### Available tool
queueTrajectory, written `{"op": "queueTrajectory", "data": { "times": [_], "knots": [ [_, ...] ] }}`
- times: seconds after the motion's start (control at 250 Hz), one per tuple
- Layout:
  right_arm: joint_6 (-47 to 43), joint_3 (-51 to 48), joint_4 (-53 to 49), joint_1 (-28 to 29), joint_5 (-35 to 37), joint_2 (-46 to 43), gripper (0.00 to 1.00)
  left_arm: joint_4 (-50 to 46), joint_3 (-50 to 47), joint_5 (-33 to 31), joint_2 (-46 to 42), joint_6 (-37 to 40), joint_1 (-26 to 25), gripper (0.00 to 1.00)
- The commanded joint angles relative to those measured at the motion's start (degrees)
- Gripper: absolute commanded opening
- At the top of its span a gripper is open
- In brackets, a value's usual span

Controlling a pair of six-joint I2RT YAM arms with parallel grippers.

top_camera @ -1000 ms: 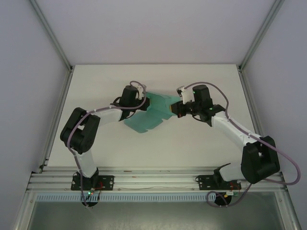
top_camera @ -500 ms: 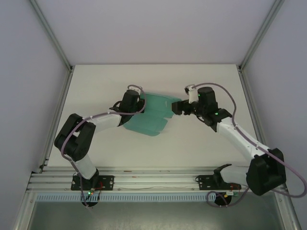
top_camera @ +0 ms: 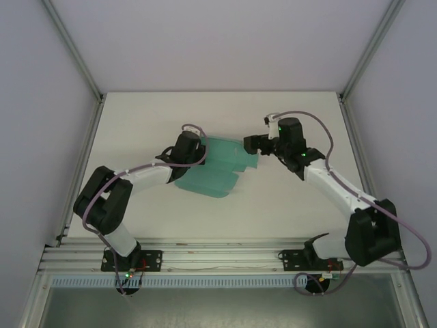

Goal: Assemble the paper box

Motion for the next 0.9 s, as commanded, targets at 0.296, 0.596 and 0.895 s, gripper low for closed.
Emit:
{"op": "queueTrajectory", "data": {
  "times": [0.296,0.596,0.895],
  "knots": [
    [-3.5,6.5,6.4,4.4,-1.7,12.1,0.92,-3.5,2.8,-0.2,-0.1,-2.9,-0.6,0.0],
    [1.6,5.4,26.2,14.2,34.6,17.1,0.93,-5.4,4.5,-2.1,0.0,-5.2,-1.3,0.0],
    [0.3,3.0,13.2,16.6,39.0,9.7,0.99,-7.6,5.4,-5.8,-0.8,-6.9,-1.3,0.0]
  ]
}}
